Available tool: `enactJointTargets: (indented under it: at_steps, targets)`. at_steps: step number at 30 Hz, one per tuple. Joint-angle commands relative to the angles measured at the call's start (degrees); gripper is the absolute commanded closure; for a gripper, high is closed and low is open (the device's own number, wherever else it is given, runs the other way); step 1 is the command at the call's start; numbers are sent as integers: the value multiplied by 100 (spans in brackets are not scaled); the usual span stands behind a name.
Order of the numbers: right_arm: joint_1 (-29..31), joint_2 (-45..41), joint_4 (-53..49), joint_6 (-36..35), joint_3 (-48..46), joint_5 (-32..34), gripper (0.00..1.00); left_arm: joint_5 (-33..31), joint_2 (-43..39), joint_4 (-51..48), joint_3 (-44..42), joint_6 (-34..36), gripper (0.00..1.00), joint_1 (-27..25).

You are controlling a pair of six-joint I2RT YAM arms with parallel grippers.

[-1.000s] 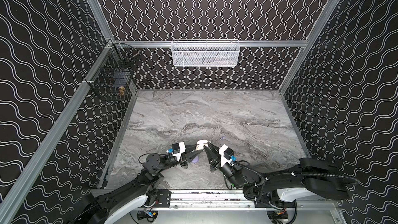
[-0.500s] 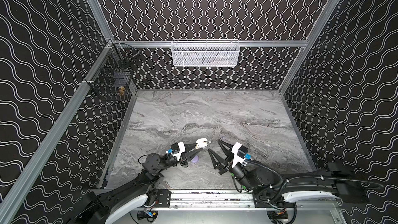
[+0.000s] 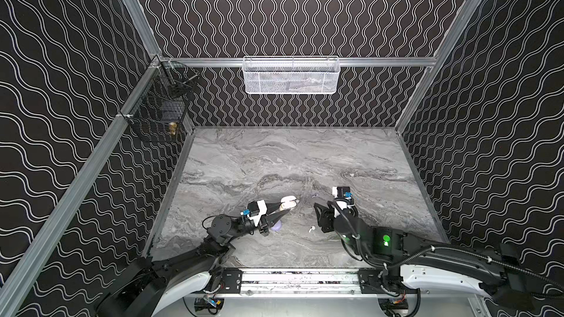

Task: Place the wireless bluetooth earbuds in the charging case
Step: 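Move the right gripper back over the loose earbuds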

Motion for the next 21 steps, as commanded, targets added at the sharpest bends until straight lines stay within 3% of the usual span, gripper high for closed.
enactJointTargets:
  at_steps: [1,3,5,7,10,21]
  targets:
    - [-140,226,-536,594,-270,-762,46,-36,-191,-116,47,192,100,3]
    - [-152,453,-481,654,-354,-858,51,-87,-303,-234,43,238,100,6]
    - [-159,722,-521,696,-318,-968,68,-113,-350,-283,43,242,100,5]
    - [-157,1009,-536,696,-235,-1081,78,-102,-326,-242,48,226,100,2]
    - [-161,1382,-354,657,-186,-1275,88,-82,-289,-127,31,182,100,1]
    - [-389,2432,2,598,-8,-1427,97,-86,-346,-248,55,220,100,6]
